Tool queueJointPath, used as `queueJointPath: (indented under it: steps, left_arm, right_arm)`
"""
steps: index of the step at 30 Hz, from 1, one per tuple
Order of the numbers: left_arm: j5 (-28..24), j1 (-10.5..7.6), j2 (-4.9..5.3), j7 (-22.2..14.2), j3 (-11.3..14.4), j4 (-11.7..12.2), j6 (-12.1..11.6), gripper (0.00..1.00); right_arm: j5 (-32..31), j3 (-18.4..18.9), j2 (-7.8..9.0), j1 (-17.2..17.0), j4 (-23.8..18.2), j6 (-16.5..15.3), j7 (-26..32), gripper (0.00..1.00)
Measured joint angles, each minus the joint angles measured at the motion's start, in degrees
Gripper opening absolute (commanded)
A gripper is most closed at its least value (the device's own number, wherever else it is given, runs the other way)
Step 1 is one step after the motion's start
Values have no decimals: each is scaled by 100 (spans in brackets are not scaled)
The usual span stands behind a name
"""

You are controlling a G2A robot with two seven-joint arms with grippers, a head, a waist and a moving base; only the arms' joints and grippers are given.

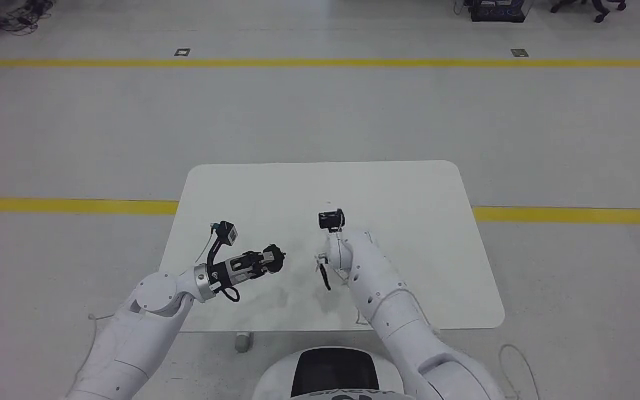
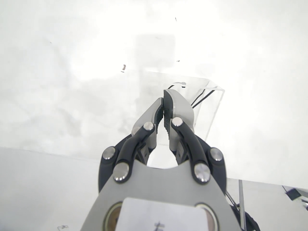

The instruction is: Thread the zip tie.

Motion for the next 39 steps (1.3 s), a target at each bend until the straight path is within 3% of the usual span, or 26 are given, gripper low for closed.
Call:
queueJointPath:
  steps: [9,13,16,22,29,39]
  left_arm:
    - [0,0,0,0,0,0,0,0]
    - [0,0,0,0,0,0,0,0]
    - [0,0,0,0,0,0,0,0]
    - [0,0,0,0,0,0,0,0]
    - [0,0,0,0,0,0,0,0]
    - [0,0,0,0,0,0,0,0]
  right_arm:
    - [401,478,285,-1067,-2203,-1011,59,0]
    - [1098,906,419,-1530,-3038,-1737,-75,0]
    - [1895,1350,510,-1714,-3279,-2405,-102,0]
    - [3453,2103,702,-1606,-2969,-3515,194,0]
    - [4940,2142,1022,-1161,-2386,-3490,726,0]
    - [7093,1657,1567,-540,-1605,-3491,1616,0]
